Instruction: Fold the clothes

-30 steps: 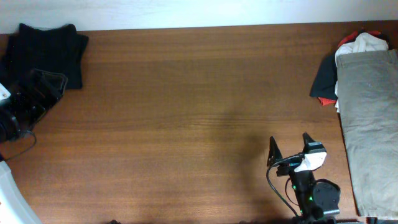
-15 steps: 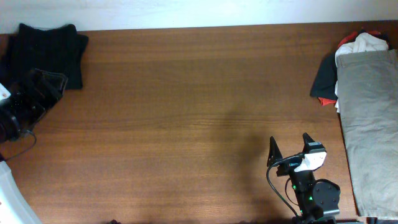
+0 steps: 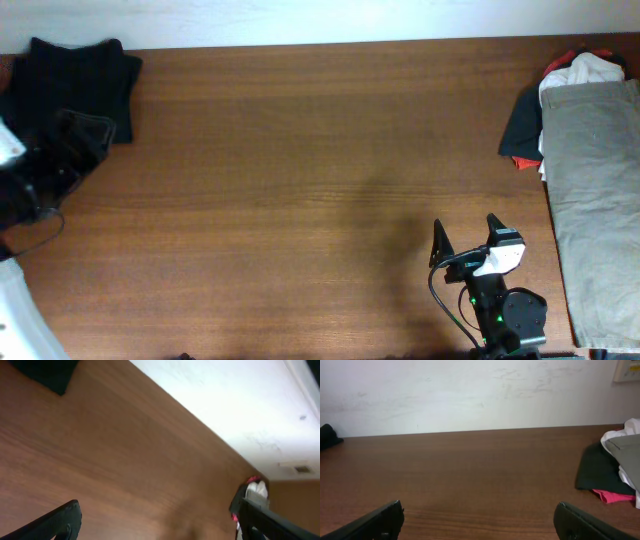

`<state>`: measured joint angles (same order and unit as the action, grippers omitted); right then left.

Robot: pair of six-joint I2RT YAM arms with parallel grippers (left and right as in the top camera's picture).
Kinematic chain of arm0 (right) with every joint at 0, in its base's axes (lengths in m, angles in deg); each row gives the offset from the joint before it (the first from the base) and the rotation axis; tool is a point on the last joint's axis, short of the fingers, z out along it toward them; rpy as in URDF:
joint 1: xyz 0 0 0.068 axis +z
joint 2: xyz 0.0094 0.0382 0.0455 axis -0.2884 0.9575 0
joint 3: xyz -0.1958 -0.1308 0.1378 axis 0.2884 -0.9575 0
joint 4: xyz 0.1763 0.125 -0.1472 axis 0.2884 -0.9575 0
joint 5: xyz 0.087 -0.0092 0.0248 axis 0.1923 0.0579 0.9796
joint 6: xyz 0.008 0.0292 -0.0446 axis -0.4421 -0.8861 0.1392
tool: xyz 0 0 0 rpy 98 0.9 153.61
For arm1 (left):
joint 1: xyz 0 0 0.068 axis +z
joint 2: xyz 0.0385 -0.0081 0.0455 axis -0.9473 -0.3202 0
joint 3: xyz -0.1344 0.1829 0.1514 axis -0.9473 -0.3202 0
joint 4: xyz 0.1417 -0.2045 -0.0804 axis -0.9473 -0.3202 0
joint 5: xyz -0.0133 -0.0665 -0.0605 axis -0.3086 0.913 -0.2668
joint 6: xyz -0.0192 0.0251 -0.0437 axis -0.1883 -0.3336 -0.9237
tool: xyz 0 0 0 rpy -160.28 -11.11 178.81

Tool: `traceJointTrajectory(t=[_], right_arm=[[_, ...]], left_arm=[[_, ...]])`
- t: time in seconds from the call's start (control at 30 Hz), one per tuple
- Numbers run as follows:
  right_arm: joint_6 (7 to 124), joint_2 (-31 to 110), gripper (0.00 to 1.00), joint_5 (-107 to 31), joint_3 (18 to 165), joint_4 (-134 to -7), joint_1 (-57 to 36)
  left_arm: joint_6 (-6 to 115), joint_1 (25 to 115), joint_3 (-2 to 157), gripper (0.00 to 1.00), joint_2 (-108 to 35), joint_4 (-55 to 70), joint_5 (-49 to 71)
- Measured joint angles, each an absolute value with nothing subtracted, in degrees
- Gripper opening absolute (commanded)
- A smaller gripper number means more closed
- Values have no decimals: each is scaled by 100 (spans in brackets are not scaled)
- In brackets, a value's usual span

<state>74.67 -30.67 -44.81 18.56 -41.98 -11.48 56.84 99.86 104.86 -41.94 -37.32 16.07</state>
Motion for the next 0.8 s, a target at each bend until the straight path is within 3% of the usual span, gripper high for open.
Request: traceJointTrajectory(t=[0.1,0.23,0.33,0.47,0.63,0.8], right_arm=[[7467,-3052,99,-4485,1858,-4203,-1148],[7469,-3056,99,-4485,1860,-4209,-1159],[7467,-3041,99,-4485,1867,-4216,-1170],[7467,-3056,98,-4485,1867,-4216,-1175],[7467,-3052,99,-4487,1867,-4216,-1175],[7464,-3054,99,-4487,1867,-4216,-1175]], left_arm=[[5686,8923,9638,99,-3416,-3676,1511],[6121,8246,6793,99,-983,-2810,482],[7019,8091,3962,99,929,-100,283],[7325,7855,1604,99,2228,2055,370],[7382,7538,242,99,2809,3867,110],[7393,7457,-145,99,3403,4119,-130]])
